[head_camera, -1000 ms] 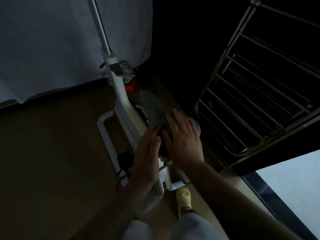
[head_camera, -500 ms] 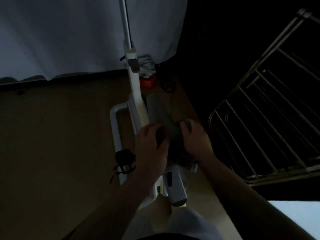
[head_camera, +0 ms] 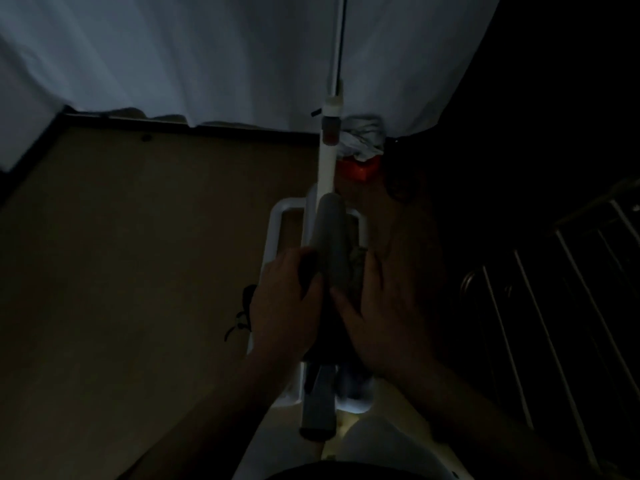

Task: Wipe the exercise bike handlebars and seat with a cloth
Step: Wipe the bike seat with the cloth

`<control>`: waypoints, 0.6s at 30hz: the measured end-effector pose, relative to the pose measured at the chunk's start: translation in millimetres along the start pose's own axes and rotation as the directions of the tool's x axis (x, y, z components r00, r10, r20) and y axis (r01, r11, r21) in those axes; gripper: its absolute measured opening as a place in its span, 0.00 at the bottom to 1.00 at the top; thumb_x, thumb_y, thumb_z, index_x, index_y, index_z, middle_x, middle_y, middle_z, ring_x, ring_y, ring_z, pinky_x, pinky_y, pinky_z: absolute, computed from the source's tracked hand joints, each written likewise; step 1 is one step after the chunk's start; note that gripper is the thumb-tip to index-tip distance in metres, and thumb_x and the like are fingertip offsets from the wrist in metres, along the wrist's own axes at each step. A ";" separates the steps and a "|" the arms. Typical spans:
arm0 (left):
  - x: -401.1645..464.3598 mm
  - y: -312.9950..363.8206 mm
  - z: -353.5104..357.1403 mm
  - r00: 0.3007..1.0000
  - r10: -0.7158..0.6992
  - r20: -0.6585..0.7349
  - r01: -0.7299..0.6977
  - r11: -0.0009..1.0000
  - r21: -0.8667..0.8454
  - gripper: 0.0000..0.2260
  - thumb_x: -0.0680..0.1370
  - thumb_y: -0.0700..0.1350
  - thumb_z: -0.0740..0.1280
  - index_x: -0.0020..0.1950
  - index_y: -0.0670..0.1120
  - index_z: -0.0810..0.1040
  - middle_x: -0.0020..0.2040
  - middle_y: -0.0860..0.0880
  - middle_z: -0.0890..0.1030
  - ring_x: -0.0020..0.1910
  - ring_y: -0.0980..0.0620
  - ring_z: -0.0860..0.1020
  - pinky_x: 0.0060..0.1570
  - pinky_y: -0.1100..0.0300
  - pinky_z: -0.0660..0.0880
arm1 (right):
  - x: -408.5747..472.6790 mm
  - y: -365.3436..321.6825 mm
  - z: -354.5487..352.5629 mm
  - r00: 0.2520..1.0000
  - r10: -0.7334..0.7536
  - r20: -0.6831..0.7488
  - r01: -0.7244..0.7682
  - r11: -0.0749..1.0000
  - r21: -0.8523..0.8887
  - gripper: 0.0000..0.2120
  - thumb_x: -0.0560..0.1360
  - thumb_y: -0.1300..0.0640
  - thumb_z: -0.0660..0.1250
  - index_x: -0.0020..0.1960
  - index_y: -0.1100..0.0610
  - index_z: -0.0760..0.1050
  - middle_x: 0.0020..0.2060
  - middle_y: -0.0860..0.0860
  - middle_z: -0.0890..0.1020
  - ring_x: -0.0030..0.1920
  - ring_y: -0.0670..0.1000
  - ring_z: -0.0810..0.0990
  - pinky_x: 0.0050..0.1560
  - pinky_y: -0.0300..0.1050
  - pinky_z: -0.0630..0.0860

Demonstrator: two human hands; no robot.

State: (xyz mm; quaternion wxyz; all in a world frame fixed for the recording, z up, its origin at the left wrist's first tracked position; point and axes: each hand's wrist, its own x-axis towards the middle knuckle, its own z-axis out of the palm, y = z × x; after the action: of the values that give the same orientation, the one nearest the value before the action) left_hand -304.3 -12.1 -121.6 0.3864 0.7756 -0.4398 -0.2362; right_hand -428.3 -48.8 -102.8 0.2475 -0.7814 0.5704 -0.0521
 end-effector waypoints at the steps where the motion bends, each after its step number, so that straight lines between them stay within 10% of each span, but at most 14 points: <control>1: -0.1 1.4 1.5 1.000 -0.004 -0.028 0.005 1.000 0.008 0.12 0.78 0.48 0.62 0.61 0.56 0.72 0.56 0.55 0.77 0.54 0.54 0.75 0.51 0.54 0.74 | 7.2 -0.2 -0.1 1.000 -0.017 0.023 0.016 0.999 0.035 0.37 0.78 0.37 0.51 0.78 0.53 0.39 0.77 0.52 0.49 0.75 0.52 0.54 0.71 0.44 0.54; 5: 2.1 4.8 3.4 0.997 -0.023 -0.071 0.025 0.999 0.028 0.09 0.78 0.46 0.62 0.57 0.55 0.74 0.52 0.53 0.78 0.50 0.53 0.77 0.47 0.54 0.72 | 76.6 -12.2 8.4 0.989 0.048 0.137 -0.097 0.919 0.383 0.38 0.78 0.39 0.54 0.77 0.56 0.41 0.74 0.57 0.60 0.71 0.59 0.65 0.70 0.55 0.64; 18: 13.4 10.9 4.0 0.989 -0.049 -0.138 0.061 0.995 0.079 0.09 0.77 0.42 0.64 0.55 0.51 0.79 0.52 0.52 0.79 0.50 0.52 0.78 0.45 0.59 0.70 | 107.3 -11.4 19.6 0.995 -0.099 0.001 0.087 0.879 0.468 0.32 0.80 0.46 0.55 0.78 0.53 0.44 0.76 0.56 0.54 0.74 0.57 0.59 0.70 0.57 0.63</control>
State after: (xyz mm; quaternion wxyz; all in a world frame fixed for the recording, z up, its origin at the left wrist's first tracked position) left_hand -305.9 -28.7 -115.6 0.3760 0.8171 -0.4005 -0.1750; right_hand -374.4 -138.2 -136.4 0.4326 -0.7259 0.4998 -0.1900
